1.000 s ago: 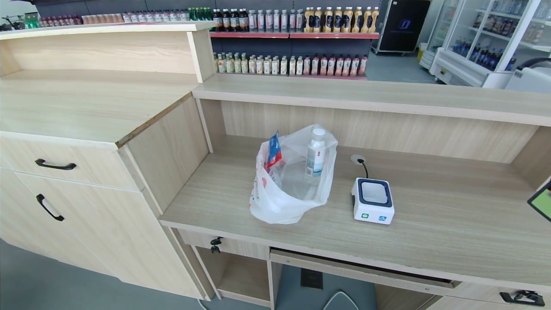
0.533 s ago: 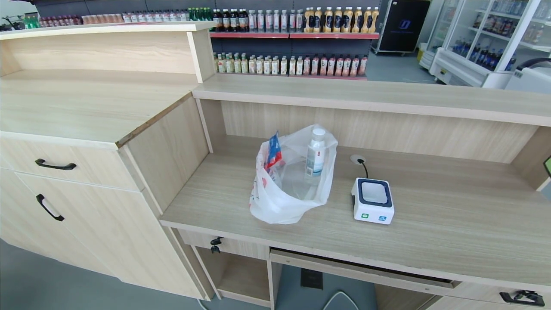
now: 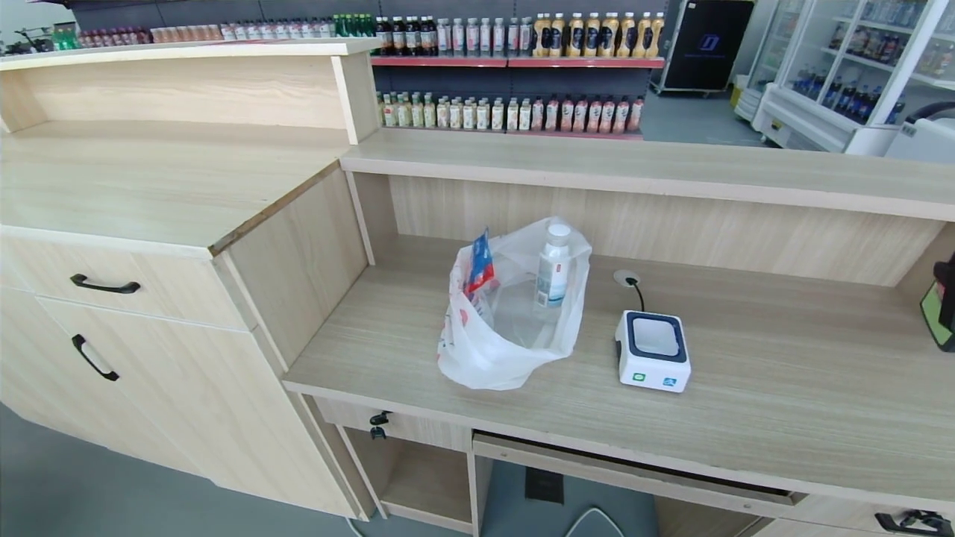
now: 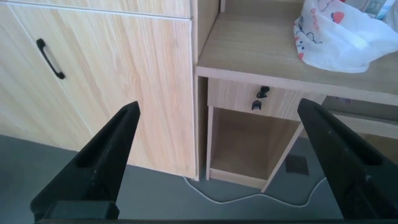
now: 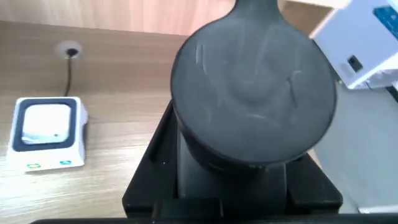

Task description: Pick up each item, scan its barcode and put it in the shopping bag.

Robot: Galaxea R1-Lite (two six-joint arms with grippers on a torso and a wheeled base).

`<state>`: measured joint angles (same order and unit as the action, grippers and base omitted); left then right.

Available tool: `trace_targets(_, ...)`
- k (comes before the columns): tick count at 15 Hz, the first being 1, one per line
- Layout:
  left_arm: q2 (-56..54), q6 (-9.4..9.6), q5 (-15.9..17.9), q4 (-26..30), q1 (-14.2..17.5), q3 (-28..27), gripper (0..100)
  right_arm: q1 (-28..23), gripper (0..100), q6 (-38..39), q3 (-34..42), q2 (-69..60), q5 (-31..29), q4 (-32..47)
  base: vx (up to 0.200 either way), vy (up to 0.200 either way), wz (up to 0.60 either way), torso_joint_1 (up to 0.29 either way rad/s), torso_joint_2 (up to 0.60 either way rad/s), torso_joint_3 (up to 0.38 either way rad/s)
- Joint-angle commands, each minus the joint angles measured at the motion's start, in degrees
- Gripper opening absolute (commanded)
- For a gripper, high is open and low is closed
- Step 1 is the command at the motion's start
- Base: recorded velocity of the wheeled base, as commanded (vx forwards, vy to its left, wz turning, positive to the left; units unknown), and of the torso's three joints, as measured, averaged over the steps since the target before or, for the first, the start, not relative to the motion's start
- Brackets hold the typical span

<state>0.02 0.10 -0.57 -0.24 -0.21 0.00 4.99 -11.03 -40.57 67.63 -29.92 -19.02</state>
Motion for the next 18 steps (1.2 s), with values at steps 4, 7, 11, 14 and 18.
trace_targets(4, -0.02, -0.01, -0.04, -0.02, 0.03, 0.0, 100, 0.46, 0, -2.59, -7.07, 5.49, 5.75, -0.32, 0.0, 0.0, 0.6, 0.007, 0.0, 0.0)
trace_targets(7, -0.02, -0.01, -0.04, -0.02, 0.03, 0.0, 100, -0.68, 0, -2.59, -6.28, 7.25, 10.32, 0.74, 0.0, 0.0, 0.4, 0.0, 0.0, 0.003)
trace_targets(11, -0.02, -0.01, -0.04, -0.02, 0.03, 0.0, 100, -10.87, 0, -4.61, -3.38, 12.35, 42.04, 0.21, 0.0, 0.0, 0.0, 0.0, 0.0, 0.0)
trace_targets(14, -0.02, -0.01, -0.04, -0.02, 0.03, 0.0, 100, -14.39, 0, -5.49, -2.67, 19.03, 43.8, -1.55, 0.0, 0.0, 0.0, 0.0, 0.0, 0.0)
trace_targets(18, -0.02, -0.01, -0.04, -0.02, 0.03, 0.0, 100, -15.44, 0, -4.79, -2.58, 25.71, 48.55, -6.91, 0.0, 0.0, 0.0, 0.0, 0.0, 0.0)
